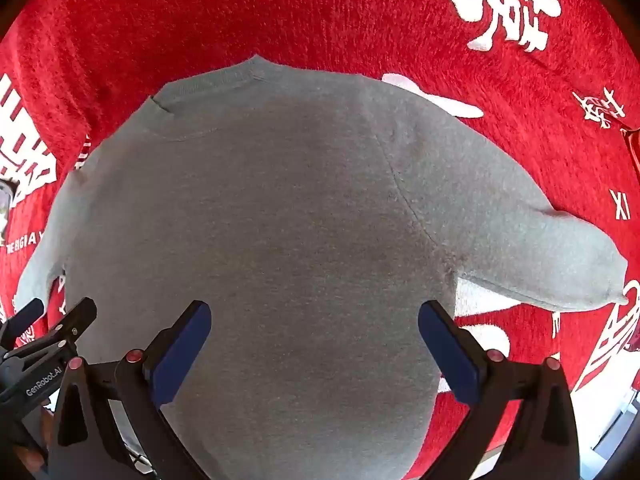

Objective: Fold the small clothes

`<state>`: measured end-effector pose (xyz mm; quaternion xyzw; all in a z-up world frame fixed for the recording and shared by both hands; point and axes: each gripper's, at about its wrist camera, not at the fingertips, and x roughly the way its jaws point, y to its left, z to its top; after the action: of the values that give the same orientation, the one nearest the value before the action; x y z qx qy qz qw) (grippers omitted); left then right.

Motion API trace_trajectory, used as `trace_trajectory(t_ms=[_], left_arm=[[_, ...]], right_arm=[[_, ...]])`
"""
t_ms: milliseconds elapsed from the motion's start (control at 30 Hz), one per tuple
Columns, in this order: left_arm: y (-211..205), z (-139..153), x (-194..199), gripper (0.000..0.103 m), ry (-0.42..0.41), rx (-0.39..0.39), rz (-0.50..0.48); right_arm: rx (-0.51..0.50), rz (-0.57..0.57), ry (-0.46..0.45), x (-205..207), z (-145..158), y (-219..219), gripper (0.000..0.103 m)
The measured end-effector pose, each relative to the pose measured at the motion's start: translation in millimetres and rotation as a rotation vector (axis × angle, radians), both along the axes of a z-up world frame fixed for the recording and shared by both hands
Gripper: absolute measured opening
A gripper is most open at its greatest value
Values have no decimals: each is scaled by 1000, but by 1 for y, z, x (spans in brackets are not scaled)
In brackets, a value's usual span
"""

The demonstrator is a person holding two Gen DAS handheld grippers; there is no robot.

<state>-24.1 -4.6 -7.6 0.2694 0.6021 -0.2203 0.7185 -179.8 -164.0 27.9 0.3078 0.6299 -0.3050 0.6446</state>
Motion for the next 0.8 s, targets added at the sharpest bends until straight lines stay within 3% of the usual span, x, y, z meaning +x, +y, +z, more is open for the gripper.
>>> trace_trajectory(t_ms=[800], left_arm=[[-1, -1, -2, 103, 2, -6, -15]], right_arm=[[-1, 3, -14, 6, 2, 1, 103]])
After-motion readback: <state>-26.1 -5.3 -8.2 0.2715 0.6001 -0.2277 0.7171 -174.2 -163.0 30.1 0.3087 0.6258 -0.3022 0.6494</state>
